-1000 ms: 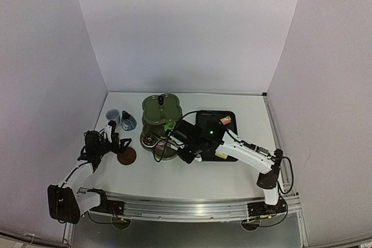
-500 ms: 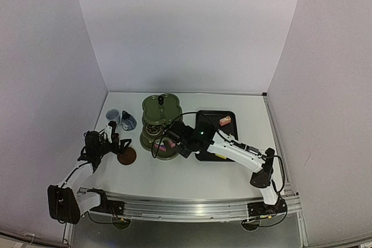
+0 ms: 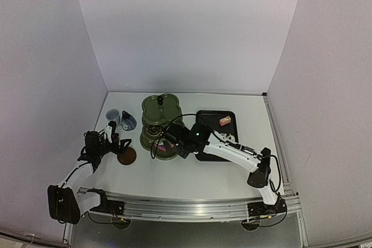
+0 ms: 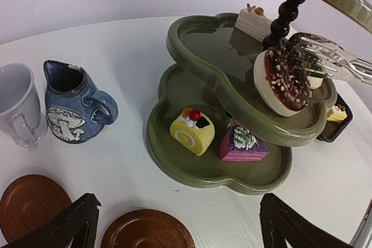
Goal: Serve the afternoon tea
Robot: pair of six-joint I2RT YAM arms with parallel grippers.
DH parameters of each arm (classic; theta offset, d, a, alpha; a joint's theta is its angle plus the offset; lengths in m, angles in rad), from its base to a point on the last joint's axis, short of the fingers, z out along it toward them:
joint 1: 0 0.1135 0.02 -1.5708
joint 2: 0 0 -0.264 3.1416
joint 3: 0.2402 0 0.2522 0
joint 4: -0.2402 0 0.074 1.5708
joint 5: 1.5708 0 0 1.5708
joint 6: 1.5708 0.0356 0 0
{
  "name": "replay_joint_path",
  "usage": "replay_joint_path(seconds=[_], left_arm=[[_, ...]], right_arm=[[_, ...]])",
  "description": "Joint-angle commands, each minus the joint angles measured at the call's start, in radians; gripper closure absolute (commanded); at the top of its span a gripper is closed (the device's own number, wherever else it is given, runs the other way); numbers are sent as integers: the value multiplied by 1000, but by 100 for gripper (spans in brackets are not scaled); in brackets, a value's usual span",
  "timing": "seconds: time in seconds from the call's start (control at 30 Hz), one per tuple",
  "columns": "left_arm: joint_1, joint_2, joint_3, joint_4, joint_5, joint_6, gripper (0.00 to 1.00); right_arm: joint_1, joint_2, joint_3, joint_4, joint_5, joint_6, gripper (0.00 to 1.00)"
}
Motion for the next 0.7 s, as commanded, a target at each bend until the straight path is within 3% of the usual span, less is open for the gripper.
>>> replay_joint_path(seconds=[0.0,0.67], left_arm=[[3,-21,-5,15,2,9,3],[3,-15,-1,12,5,11,3]], right_arm=[[-4,-21,17,32,27,24,76],[-9,-141,-70,52,-32,139,74]])
